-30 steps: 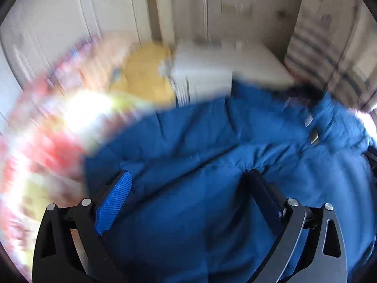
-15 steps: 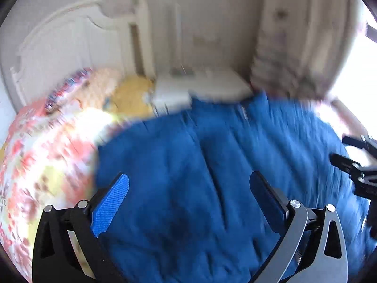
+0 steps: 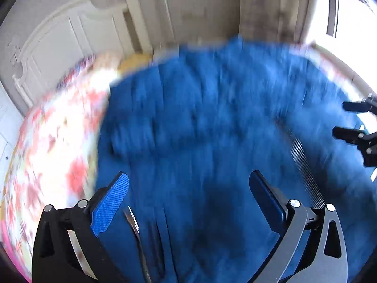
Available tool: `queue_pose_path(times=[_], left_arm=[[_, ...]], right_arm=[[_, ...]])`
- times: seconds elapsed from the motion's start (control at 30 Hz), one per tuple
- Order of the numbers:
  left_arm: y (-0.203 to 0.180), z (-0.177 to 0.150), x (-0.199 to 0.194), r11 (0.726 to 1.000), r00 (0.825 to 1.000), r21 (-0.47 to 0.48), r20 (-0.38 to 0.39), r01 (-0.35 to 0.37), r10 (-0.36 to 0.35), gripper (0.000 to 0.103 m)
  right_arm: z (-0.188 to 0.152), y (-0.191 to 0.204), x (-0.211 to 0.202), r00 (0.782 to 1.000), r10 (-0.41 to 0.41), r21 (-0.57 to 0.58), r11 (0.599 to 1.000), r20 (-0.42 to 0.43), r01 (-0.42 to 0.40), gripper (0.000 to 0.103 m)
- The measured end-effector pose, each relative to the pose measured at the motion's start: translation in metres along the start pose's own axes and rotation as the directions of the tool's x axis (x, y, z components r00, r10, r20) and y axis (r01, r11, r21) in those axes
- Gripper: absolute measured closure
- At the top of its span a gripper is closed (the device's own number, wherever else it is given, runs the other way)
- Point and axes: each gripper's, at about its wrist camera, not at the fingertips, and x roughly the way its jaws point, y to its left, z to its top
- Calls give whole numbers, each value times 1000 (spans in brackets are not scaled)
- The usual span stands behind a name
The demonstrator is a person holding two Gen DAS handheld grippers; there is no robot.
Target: Fold large clothes
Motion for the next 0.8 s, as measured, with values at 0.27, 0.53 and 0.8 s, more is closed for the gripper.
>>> queue_pose_path(times=[0.27, 0.53, 0.8], left_arm=[[21, -28, -56, 993, 995, -100, 79, 63, -55, 5], [-15, -81, -48, 998, 997, 6, 42, 64, -64, 4], [-29, -128, -102, 999, 992, 35, 122, 35, -39, 5]], right_arm=[[-36, 7, -62, 993, 43, 41, 998, 112, -48, 27], [-99, 36, -55, 995, 75, -40, 997, 68, -73, 24], [-142, 72, -115, 984, 79, -111, 992, 162, -62, 23]])
